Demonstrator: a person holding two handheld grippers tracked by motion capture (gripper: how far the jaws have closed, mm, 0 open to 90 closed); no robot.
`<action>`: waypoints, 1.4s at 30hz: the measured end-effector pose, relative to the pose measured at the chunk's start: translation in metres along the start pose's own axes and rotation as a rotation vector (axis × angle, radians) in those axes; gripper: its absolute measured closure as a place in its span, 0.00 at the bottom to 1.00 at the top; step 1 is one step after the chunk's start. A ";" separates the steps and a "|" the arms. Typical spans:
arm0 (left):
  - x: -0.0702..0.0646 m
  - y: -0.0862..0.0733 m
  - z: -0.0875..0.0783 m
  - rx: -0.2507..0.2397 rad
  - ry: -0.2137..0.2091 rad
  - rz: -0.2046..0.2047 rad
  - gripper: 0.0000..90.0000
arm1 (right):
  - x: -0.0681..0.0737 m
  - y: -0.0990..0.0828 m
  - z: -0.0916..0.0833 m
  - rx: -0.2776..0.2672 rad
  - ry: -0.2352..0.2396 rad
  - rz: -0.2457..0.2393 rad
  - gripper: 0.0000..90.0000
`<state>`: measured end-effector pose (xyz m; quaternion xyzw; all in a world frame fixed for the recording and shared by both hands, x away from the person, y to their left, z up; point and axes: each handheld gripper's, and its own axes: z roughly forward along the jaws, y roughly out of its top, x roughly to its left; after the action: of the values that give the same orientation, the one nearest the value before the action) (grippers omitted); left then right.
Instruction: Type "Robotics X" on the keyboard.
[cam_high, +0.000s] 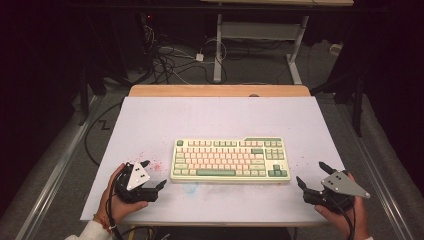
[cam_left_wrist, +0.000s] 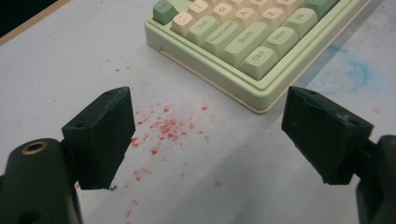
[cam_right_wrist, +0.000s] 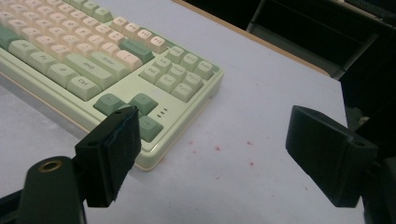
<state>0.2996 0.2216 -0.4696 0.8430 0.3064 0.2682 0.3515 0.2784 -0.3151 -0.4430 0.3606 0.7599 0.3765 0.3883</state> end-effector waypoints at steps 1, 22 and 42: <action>0.000 0.000 0.000 0.000 -0.002 0.000 0.18 | 0.000 0.000 0.000 0.001 0.002 -0.002 0.20; -0.003 -0.002 -0.003 0.002 0.002 0.012 0.18 | -0.001 0.008 -0.005 -0.028 0.081 -0.007 0.37; -0.005 -0.001 -0.001 0.017 -0.009 0.004 0.18 | 0.004 0.027 0.007 0.029 0.217 -0.035 1.00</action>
<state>0.2953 0.2195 -0.4708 0.8476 0.3055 0.2627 0.3454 0.2900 -0.2974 -0.4239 0.3102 0.8089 0.3955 0.3049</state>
